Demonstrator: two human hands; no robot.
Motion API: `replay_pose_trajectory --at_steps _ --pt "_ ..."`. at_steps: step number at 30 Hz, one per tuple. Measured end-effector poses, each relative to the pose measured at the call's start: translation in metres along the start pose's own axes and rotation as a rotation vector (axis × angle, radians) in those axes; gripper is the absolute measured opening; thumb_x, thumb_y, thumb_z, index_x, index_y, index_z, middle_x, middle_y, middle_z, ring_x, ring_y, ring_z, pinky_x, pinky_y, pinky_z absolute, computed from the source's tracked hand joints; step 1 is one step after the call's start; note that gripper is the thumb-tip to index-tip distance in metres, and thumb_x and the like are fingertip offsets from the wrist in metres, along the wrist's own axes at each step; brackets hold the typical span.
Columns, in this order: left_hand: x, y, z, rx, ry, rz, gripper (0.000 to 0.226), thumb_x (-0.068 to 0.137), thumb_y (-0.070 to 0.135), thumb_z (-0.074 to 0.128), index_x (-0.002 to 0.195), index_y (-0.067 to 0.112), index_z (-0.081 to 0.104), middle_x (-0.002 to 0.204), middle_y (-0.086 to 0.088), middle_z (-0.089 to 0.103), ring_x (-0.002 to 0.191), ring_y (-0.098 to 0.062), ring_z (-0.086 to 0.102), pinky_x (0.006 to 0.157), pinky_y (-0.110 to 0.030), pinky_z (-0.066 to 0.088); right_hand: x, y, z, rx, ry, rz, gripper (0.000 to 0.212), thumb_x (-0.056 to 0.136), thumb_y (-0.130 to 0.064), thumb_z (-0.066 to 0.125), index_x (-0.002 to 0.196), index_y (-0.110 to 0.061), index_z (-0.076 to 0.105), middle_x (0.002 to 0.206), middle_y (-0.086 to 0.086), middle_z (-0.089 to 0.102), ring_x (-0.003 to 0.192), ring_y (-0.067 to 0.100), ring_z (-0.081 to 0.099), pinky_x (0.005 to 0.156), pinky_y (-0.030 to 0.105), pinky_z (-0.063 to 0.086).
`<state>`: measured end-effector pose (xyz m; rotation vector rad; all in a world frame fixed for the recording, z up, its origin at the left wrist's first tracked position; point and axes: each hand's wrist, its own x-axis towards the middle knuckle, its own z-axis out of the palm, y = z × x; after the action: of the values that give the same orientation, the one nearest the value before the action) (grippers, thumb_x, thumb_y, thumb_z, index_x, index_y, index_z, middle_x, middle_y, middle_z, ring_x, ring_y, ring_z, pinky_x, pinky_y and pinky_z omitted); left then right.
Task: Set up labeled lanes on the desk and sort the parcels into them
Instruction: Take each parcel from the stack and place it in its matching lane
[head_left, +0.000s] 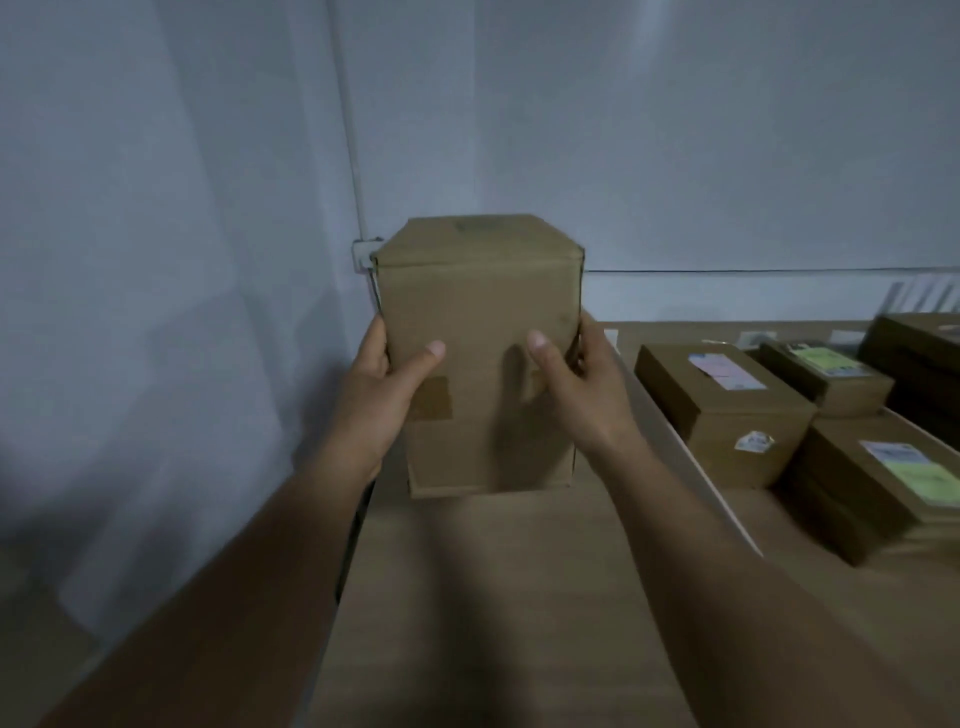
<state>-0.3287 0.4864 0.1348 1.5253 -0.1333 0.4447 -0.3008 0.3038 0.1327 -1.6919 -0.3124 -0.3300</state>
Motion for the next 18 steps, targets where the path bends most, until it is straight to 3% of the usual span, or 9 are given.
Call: replay_pose_trajectory --at_steps 3,7,10,12,14,16,18 --pt "-0.044 -0.03 -0.007 0.004 0.038 -0.093 0.061 0.069 0.043 0.071 0.127 0.035 0.052 0.117 0.015 0.066 0.11 -0.005 0.061 0.1 -0.039 0.046 -0.05 0.024 0.005 0.015 -0.01 0.072 0.058 0.089 -0.044 0.06 0.141 -0.033 0.037 0.128 -0.016 0.051 0.117 0.005 0.05 0.093 0.026 0.043" --pt "-0.093 -0.074 -0.016 0.008 0.067 -0.222 0.065 0.064 0.058 0.069 0.125 0.041 0.053 0.123 0.013 0.063 0.117 -0.012 0.058 0.104 -0.048 0.042 -0.101 0.068 0.009 0.001 -0.007 0.148 0.06 0.085 -0.047 0.063 0.139 -0.03 0.043 0.126 -0.015 0.058 0.116 0.002 0.054 0.098 0.032 0.048" --pt "-0.117 -0.096 -0.018 0.062 0.094 -0.338 0.084 0.058 0.077 0.063 0.134 0.048 0.042 0.133 0.018 0.054 0.125 -0.011 0.049 0.108 -0.049 0.035 -0.126 0.09 0.009 0.035 -0.035 0.218 0.057 0.087 -0.041 0.062 0.139 -0.029 0.044 0.125 -0.015 0.059 0.115 0.002 0.055 0.089 0.017 0.05" --pt "-0.123 -0.099 -0.016 0.075 0.132 -0.359 0.074 0.063 0.075 0.061 0.13 0.049 0.045 0.132 0.022 0.052 0.126 -0.008 0.047 0.109 -0.047 0.033 -0.133 0.098 0.007 0.052 -0.015 0.245 0.059 0.084 -0.048 0.062 0.136 -0.027 0.047 0.124 -0.01 0.062 0.114 0.007 0.059 0.088 0.019 0.052" --pt "-0.122 -0.102 -0.013 0.039 0.175 -0.348 0.057 0.066 0.074 0.058 0.118 0.051 0.053 0.125 0.022 0.058 0.122 -0.007 0.051 0.108 -0.047 0.036 -0.131 0.099 0.003 0.049 0.022 0.276 0.052 0.082 -0.058 0.06 0.125 -0.03 0.053 0.114 -0.007 0.067 0.104 0.013 0.064 0.085 0.033 0.055" --pt "-0.117 -0.107 -0.011 0.026 0.206 -0.323 0.059 0.064 0.084 0.049 0.111 0.049 0.058 0.119 0.016 0.063 0.117 -0.01 0.055 0.104 -0.051 0.04 -0.124 0.094 0.0 0.031 0.047 0.291 0.051 0.081 -0.067 0.053 0.116 -0.03 0.057 0.102 -0.007 0.068 0.094 0.015 0.065 0.08 0.037 0.055" --pt "-0.11 -0.113 -0.009 0.022 0.219 -0.317 0.067 0.068 0.087 0.042 0.118 0.046 0.057 0.123 0.013 0.062 0.12 -0.011 0.054 0.105 -0.053 0.038 -0.115 0.085 -0.002 0.042 0.061 0.294 0.05 0.084 -0.062 0.047 0.117 -0.026 0.056 0.104 -0.011 0.065 0.097 0.009 0.062 0.083 0.032 0.051"
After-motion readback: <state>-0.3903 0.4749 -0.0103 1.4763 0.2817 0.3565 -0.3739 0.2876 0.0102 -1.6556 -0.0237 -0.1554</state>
